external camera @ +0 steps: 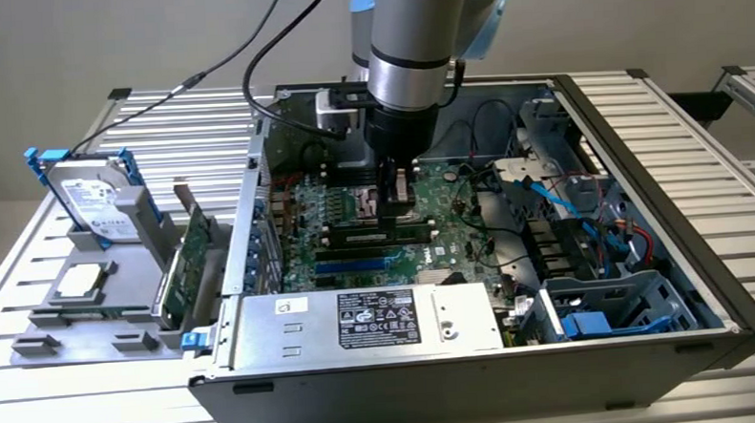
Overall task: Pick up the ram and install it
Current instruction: 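Insert the ram into the slot, then press down the ram until it locks into place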
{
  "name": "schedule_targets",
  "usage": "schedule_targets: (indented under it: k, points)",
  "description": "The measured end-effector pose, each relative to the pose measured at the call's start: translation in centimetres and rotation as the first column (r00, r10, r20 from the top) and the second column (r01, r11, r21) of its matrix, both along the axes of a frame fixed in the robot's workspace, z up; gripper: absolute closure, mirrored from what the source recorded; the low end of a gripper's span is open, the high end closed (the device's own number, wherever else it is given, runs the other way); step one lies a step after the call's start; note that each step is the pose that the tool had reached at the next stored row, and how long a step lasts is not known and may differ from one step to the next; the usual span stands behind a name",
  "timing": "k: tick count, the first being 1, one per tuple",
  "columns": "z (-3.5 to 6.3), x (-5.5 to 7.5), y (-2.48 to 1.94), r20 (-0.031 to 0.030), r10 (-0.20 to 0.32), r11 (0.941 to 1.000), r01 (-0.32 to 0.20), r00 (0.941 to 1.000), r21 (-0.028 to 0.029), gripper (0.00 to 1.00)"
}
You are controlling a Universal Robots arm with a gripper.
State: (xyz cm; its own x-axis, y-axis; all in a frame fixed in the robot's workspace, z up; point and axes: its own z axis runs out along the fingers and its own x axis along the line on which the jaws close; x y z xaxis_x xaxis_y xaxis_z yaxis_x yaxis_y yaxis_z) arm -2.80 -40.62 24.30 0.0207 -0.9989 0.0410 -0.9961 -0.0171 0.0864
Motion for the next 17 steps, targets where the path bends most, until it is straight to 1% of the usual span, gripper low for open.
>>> schedule_targets:
  k: [2, 3, 4, 5, 17]
  points:
    - [0.0, 0.0, 0.0, 0.0, 0.0, 1.0, 0.0, 1.0, 0.0001, 0.82]
    - [0.0, 0.0, 0.0, 0.0001, 0.0, 1.0, 0.0, 1.0, 0.0, 0.82]
    - [0.0, 0.0, 0.0, 0.0, 0.0, 1.0, 0.0, 1.0, 0.0, 0.87]
    - [0.0, 0.0, 0.0, 0.0, 0.0, 1.0, 0.0, 1.0, 0.0, 0.89]
    - [0.0, 0.0, 0.0, 0.0, 0.0, 1.0, 0.0, 1.0, 0.0, 0.89]
